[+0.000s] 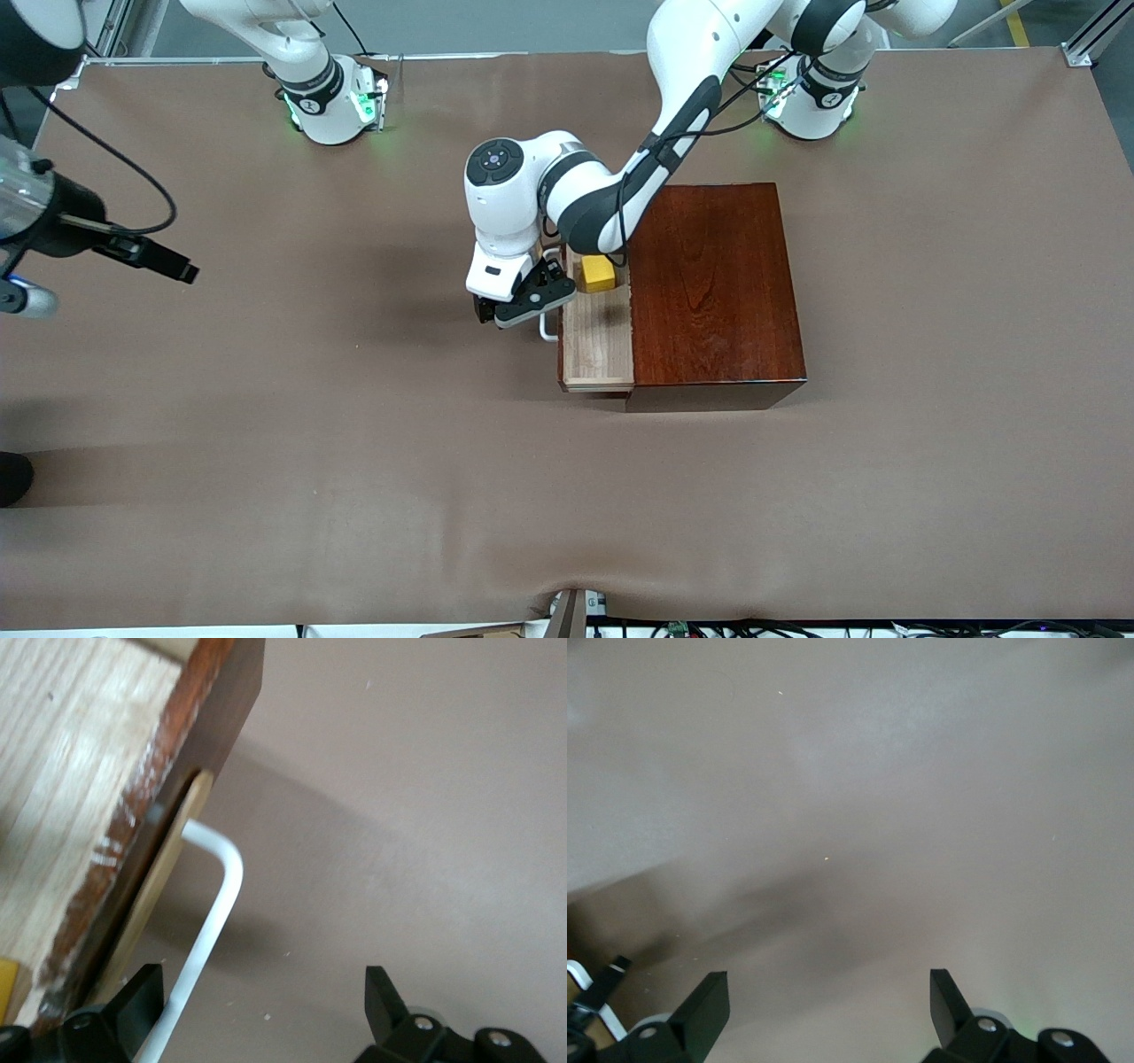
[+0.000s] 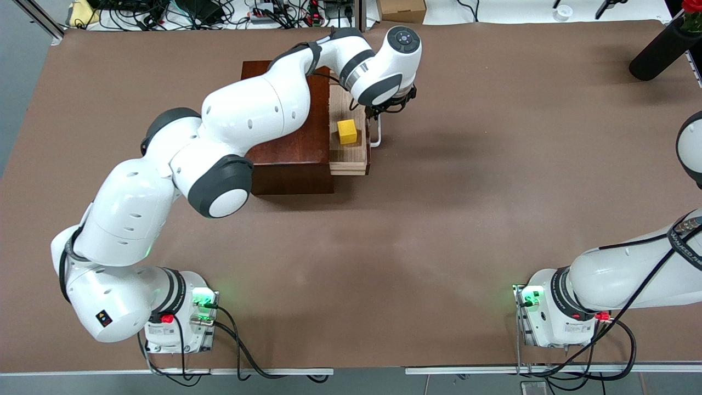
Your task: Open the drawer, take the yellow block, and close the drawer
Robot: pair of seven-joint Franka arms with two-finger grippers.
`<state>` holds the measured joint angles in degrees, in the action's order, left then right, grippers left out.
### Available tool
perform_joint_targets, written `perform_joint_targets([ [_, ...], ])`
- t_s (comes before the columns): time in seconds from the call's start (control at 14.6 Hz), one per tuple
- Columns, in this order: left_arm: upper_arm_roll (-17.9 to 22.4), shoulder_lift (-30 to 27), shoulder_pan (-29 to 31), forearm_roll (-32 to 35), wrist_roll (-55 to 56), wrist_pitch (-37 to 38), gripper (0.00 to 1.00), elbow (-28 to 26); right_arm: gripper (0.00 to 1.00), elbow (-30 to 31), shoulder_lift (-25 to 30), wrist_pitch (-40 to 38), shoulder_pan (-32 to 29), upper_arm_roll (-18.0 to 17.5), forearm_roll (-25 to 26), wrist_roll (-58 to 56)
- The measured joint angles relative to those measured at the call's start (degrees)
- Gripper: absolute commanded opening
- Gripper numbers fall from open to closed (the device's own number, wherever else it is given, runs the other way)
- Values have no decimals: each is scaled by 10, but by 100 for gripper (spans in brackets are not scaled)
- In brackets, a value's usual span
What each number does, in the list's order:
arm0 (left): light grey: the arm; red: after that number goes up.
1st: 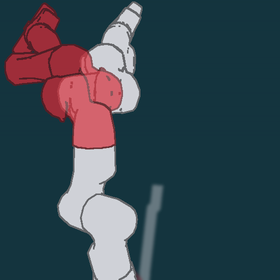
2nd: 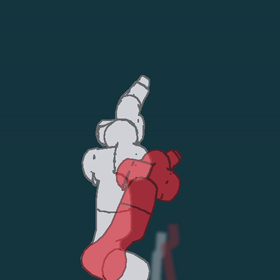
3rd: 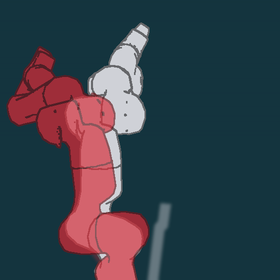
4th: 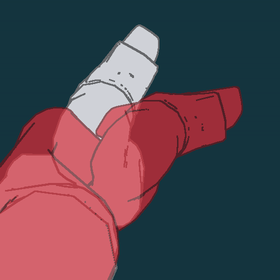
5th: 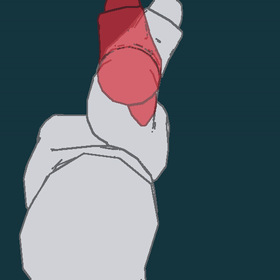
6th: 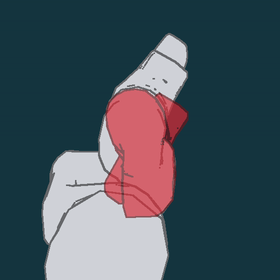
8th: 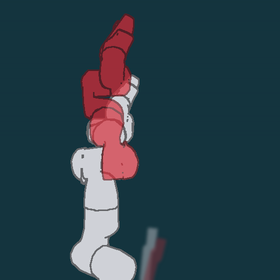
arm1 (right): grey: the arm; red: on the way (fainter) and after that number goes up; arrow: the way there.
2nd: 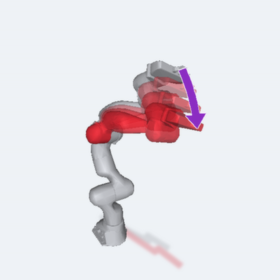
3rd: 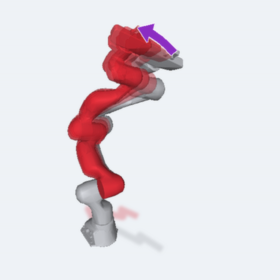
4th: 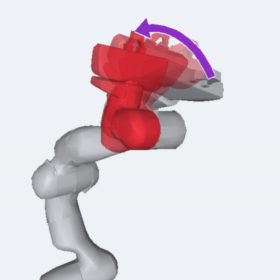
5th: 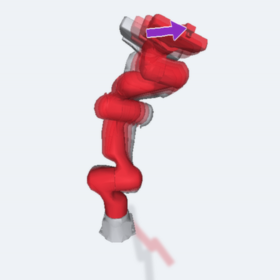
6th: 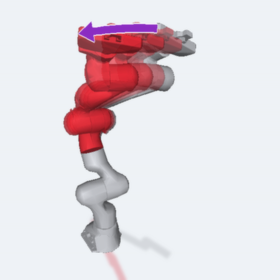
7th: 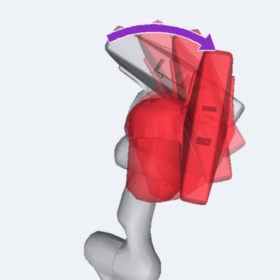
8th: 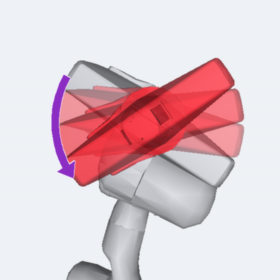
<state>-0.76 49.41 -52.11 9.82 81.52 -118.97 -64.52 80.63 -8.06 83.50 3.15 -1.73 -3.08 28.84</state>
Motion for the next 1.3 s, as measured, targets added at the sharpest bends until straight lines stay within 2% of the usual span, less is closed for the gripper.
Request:
perform_joint_targets([
  [0.34, -2, 0, -11, 2, -15, 37, 100, 10, 100, 0, 0, -3, 17, 0, -6, 50],
  [0.75, 4, -18, -10, 2, -81, 118, 100, 30, 100, 0, -2, -3, 41, 0, -38, 140],
  [1.03, 29, -83, -2, 2, -163, 184, 100, 42, 100, 0, -4, -4, 62, -1, -46, 199],
  [1.3, 35, -164, 44, 4, -289, 279, 100, 40, 100, 0, -16, 9, 117, -1, -50, 301],
])
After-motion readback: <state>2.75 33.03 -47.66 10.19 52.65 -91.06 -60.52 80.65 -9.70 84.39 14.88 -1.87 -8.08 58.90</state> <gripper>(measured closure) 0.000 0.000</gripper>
